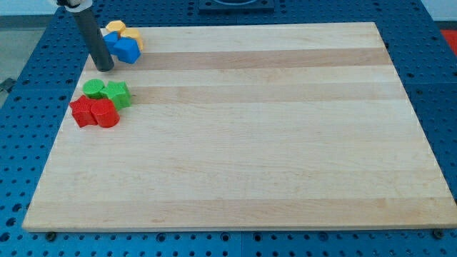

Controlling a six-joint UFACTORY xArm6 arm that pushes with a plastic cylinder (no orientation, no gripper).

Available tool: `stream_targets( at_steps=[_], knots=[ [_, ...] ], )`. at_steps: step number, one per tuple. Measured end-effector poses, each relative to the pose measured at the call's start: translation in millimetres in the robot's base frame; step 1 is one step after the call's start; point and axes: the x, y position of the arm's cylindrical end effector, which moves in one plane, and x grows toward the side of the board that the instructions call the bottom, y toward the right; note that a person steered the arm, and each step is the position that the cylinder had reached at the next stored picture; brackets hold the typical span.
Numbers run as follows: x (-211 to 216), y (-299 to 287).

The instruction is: Place the blue cube into blue triangle and heart

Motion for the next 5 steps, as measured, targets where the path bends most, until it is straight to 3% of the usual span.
stream_targets(
  at_steps=[3,5],
  knots=[
    [-3.5,44.6],
    [-32.1,46.2]
  ],
)
